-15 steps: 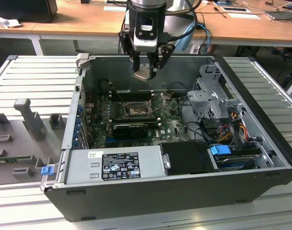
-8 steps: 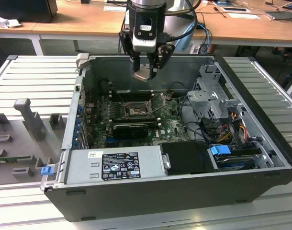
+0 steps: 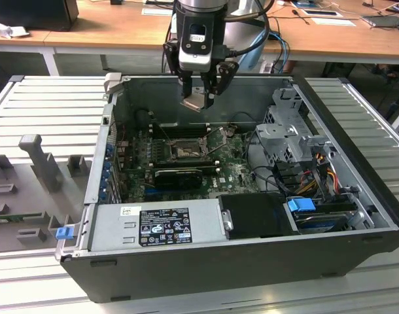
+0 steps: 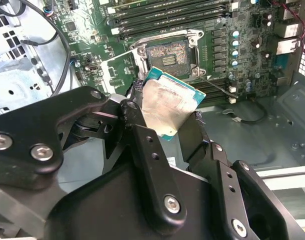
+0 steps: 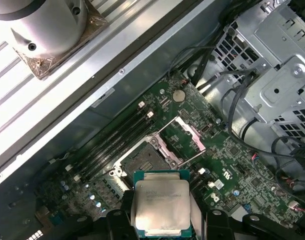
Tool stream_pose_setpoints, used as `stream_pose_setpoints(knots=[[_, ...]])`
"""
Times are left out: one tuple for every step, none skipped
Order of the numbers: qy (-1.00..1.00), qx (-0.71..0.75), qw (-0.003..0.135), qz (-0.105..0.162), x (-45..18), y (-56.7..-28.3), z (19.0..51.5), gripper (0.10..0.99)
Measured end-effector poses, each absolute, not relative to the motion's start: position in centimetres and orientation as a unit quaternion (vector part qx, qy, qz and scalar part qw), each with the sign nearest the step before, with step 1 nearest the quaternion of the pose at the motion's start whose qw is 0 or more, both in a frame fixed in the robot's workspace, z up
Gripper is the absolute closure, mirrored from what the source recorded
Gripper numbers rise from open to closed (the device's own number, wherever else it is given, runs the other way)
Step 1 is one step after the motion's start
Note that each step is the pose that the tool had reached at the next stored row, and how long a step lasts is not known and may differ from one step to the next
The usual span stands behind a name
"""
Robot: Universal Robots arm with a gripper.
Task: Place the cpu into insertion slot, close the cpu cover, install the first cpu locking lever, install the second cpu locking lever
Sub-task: 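Place the cpu into insertion slot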
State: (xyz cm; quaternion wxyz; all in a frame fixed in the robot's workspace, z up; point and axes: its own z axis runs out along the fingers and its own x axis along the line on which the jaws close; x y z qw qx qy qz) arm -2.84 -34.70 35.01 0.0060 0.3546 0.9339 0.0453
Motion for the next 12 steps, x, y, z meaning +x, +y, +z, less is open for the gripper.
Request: stream_pose_setpoints(knots=[[0.933, 0.357, 0.006, 0.045, -2.84, -34.7, 35.0, 0.561], [0.932, 0.359, 0.006, 0.045, -2.84, -34.7, 34.99, 0.561], [0.931, 0.363, 0.006, 0.045, -2.84, -34.7, 34.98, 0.561], [0.929, 0.367, 0.007, 0.045, -2.84, -34.7, 34.96, 0.561], [0.927, 0.372, 0.007, 0.045, -2.84, -34.7, 34.94, 0.561], [0.926, 0.374, 0.007, 0.045, -2.84, -34.7, 34.93, 0.561], [0.925, 0.376, 0.007, 0.045, -2.84, -34.7, 34.92, 0.561], [0.923, 0.382, 0.007, 0.045, -2.84, -34.7, 34.9, 0.561], [0.922, 0.385, 0.008, 0.045, -2.84, -34.7, 34.89, 0.561], [0.921, 0.387, 0.008, 0.045, -2.84, -34.7, 34.88, 0.561], [0.92, 0.388, 0.008, 0.045, -2.84, -34.7, 34.87, 0.561], [0.919, 0.391, 0.008, 0.045, -2.84, -34.7, 34.87, 0.561]])
